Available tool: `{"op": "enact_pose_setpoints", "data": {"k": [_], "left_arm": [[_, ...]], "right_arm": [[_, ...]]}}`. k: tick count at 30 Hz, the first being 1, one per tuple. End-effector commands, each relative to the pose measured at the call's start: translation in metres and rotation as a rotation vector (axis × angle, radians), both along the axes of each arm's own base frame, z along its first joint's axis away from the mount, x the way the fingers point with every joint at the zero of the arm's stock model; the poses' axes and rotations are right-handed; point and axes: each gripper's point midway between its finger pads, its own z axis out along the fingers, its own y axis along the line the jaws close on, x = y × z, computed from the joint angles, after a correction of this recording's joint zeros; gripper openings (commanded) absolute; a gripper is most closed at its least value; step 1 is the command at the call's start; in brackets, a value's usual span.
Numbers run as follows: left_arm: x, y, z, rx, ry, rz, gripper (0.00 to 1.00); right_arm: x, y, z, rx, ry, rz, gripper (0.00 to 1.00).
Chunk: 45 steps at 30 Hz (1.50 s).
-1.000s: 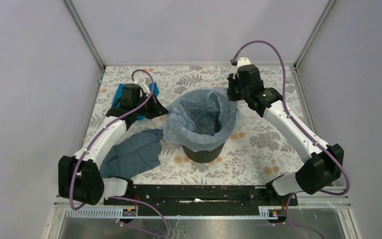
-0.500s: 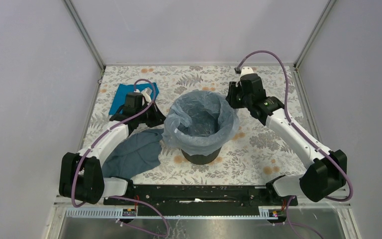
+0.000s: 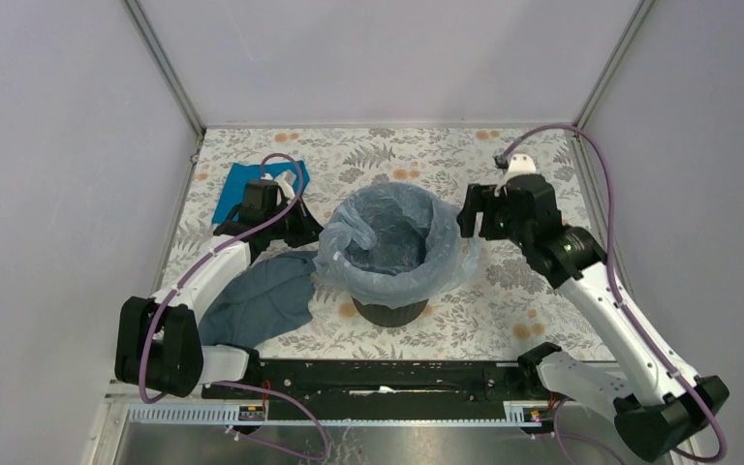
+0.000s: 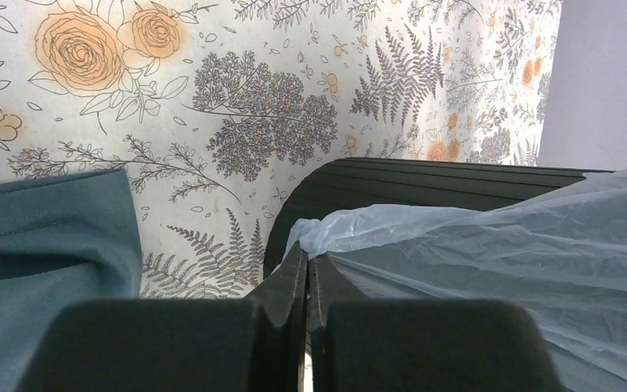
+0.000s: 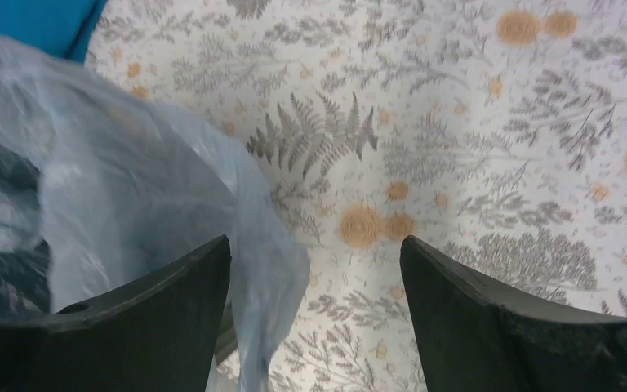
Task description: Put the trash bags into the trash bin
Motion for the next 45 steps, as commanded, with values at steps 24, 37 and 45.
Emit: {"op": "enact_pose_setpoints", "data": {"k": [24, 37, 45], "left_arm": [[-0.013, -0.062, -0.019, -0.11, -0.014, -0.039, 0.0], [-0.016, -0.039, -0.002, 0.039, -0.092, -0.042, 0.31], [-0.026, -0.046, -0.005, 0.036, -0.103, -0.069, 0.38]], "right_arm": [[-0.016, 0.062, -0.141, 0.283, 0.234, 0.114, 0.27], [-0.035, -0.038, -0.031, -0.062, 0.117, -0.17, 0.88], [-0.03, 0.011, 0.083, 0.047, -0.052, 0.134, 0.93]]}}
